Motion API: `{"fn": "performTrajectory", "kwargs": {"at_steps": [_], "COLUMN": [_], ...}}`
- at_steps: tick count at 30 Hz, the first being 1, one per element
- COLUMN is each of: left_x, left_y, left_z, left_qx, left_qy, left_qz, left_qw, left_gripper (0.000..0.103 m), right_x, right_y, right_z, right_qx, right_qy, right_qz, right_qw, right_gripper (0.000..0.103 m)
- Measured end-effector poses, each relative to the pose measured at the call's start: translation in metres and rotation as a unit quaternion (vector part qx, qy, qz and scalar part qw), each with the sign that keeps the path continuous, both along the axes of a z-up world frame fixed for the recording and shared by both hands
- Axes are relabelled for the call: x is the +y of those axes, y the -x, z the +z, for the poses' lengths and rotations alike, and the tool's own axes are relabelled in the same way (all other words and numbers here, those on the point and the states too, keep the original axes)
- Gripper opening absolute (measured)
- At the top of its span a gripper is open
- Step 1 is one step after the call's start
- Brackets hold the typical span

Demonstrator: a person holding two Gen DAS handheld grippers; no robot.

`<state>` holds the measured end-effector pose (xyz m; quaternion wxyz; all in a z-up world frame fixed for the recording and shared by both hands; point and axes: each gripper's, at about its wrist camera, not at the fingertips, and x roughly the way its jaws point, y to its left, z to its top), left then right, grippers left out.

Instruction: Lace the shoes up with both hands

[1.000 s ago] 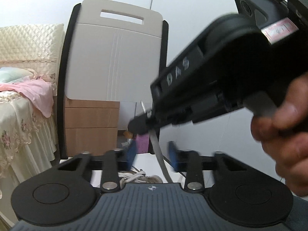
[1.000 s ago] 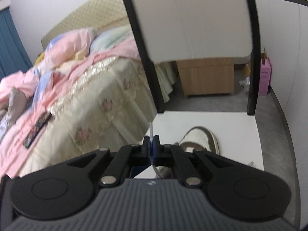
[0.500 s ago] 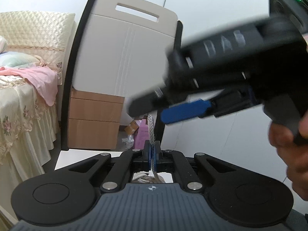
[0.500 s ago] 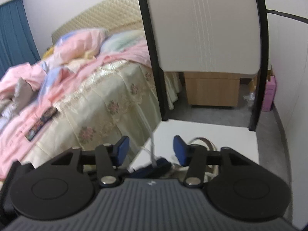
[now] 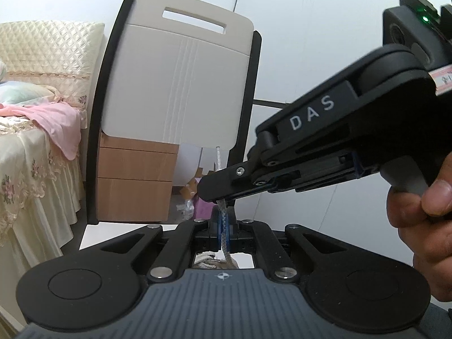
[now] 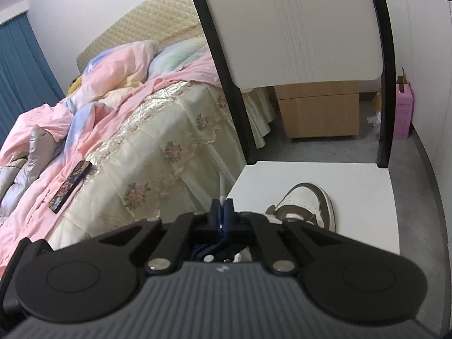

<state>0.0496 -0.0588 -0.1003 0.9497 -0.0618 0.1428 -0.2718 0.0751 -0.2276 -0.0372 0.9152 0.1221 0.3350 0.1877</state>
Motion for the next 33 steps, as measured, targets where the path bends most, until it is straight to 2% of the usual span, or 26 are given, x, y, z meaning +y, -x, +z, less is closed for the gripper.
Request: {"fn": "performTrajectory", "kwargs": {"at_steps": [6, 8, 9, 10, 13, 15, 17, 19, 21, 23, 26, 27, 30, 33], "left_x": [-0.007, -0.009, -0.01, -0.011, -0.012, -0.012, -0.011, -0.01, -0.009, -0.009, -0.008, -0.006, 0.013, 0.027], "left_y": [-0.005, -0.008, -0.009, -0.011, -0.016, -0.018, -0.021, -0.023, -0.025, -0.027, -0.029, -0.031, -0.043, -0.046], "left_z": [-0.003, -0.006, -0.007, -0.007, -0.007, -0.009, -0.013, -0.017, -0.021, -0.025, -0.031, -0.032, -0.036, -0.04], "left_qx": [0.005, 0.018, 0.023, 0.024, 0.032, 0.039, 0.05, 0.065, 0.078, 0.09, 0.109, 0.12, 0.183, 0.231], "left_qy": [-0.031, -0.047, -0.056, -0.067, -0.102, -0.128, -0.152, -0.168, -0.167, -0.165, -0.164, -0.152, -0.055, 0.016], "left_qz": [0.01, 0.015, 0.019, 0.024, 0.032, 0.037, 0.043, 0.044, 0.043, 0.042, 0.041, 0.041, 0.056, 0.061], "left_qw": [0.9995, 0.9986, 0.998, 0.9972, 0.9937, 0.9903, 0.9861, 0.9827, 0.982, 0.9812, 0.9797, 0.9801, 0.9799, 0.9709], "left_gripper": [0.007, 0.027, 0.045, 0.049, 0.049, 0.049, 0.049, 0.049, 0.048, 0.044, 0.03, 0.027, 0.018, 0.018], "right_x": [-0.003, -0.005, -0.006, -0.006, 0.0, 0.006, 0.014, 0.019, 0.024, 0.033, 0.045, 0.048, 0.055, 0.057], "right_y": [-0.007, -0.014, -0.018, -0.022, -0.036, -0.046, -0.055, -0.063, -0.068, -0.069, -0.069, -0.069, -0.07, -0.074], "right_z": [0.002, 0.006, 0.007, 0.01, 0.014, 0.011, 0.001, -0.011, -0.024, -0.035, -0.05, -0.055, -0.065, -0.07], "right_qx": [-0.006, -0.006, -0.006, -0.008, -0.025, -0.027, -0.012, 0.017, 0.046, 0.054, 0.066, 0.068, 0.076, 0.091], "right_qy": [0.032, 0.046, 0.052, 0.066, 0.135, 0.19, 0.236, 0.252, 0.263, 0.289, 0.316, 0.324, 0.336, 0.334], "right_qz": [-0.008, -0.007, -0.007, -0.005, 0.017, 0.04, 0.073, 0.103, 0.131, 0.16, 0.204, 0.216, 0.246, 0.265], "right_qw": [0.999, 0.999, 0.999, 0.998, 0.99, 0.981, 0.969, 0.962, 0.955, 0.942, 0.924, 0.919, 0.906, 0.9], "right_gripper": [0.003, 0.003, 0.003, 0.003, 0.003, 0.003, 0.003, 0.003, 0.003, 0.003, 0.003, 0.003, 0.003, 0.003]}}
